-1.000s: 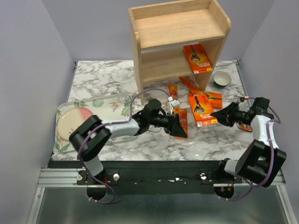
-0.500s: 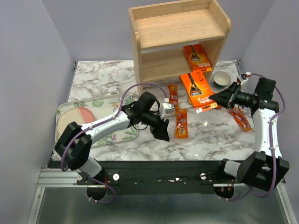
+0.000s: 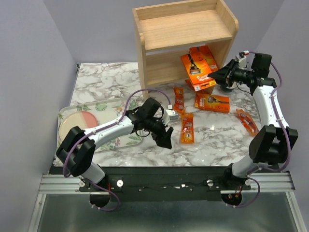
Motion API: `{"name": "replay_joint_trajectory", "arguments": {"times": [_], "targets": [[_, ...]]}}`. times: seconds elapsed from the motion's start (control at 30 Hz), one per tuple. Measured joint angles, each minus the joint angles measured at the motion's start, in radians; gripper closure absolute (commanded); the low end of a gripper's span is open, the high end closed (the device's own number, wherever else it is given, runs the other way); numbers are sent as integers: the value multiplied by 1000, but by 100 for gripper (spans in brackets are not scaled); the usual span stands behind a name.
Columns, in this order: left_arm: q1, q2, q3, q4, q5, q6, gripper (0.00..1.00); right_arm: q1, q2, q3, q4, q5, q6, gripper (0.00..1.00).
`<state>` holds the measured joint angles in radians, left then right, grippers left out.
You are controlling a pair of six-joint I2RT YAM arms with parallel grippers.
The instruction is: Place and organize the shaving razors onto the shelf
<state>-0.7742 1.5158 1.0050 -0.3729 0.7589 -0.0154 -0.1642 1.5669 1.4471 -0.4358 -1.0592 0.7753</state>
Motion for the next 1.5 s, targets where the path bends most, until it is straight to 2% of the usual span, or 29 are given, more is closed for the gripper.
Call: {"name": "replay_joint_trajectory", "arguments": {"times": [0.37, 0.53, 0.73, 0.83, 1.17, 1.5], "targets": [[0, 2, 6, -22, -17, 14, 19, 231, 74, 181, -106, 213, 18, 79], [0, 8, 21, -20, -19, 19, 19, 241, 151, 266, -134, 284, 22, 79], [0, 27, 22, -17, -19, 18, 19, 249, 215, 270, -144, 340, 13, 76], [0, 42, 29, -16, -19, 18, 19, 257, 220, 270, -142, 351, 27, 73], [0, 70, 54, 8, -19, 2, 19, 268, 297, 331, -132, 418, 37, 40], [0, 72, 54, 34, -18, -16, 19, 274, 304, 298, -130, 448, 28, 31]]}}
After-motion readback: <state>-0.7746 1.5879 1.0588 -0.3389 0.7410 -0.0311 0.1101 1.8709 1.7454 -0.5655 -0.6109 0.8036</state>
